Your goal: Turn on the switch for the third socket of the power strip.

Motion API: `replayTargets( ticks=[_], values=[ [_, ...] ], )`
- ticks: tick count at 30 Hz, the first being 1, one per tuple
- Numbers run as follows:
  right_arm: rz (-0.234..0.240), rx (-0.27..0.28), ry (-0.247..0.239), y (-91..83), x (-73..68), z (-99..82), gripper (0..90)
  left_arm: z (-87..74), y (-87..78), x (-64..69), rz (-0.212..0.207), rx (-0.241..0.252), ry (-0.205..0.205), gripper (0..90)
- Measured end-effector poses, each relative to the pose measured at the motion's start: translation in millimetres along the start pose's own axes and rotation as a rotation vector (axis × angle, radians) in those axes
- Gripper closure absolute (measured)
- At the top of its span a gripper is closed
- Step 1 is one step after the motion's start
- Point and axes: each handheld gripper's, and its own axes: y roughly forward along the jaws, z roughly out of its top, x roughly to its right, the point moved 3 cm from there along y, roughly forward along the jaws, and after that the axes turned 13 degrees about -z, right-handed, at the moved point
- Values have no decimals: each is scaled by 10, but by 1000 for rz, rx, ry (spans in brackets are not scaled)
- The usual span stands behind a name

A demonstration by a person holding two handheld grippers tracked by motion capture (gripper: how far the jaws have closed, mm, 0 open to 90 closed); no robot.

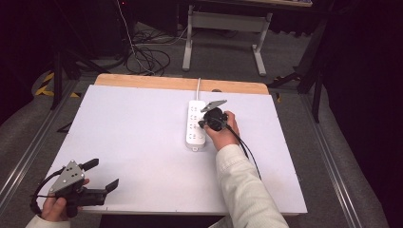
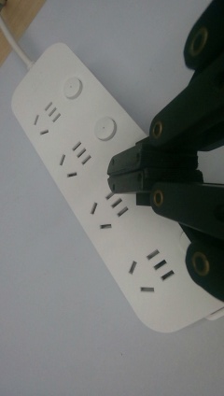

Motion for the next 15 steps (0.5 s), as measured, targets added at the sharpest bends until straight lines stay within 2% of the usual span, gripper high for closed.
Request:
replayTargets(
  ticks=[15],
  values=[
    [-28,-8,-27,16,-46,3,900,0,7,6,-6,-3,4,37]
  ],
)
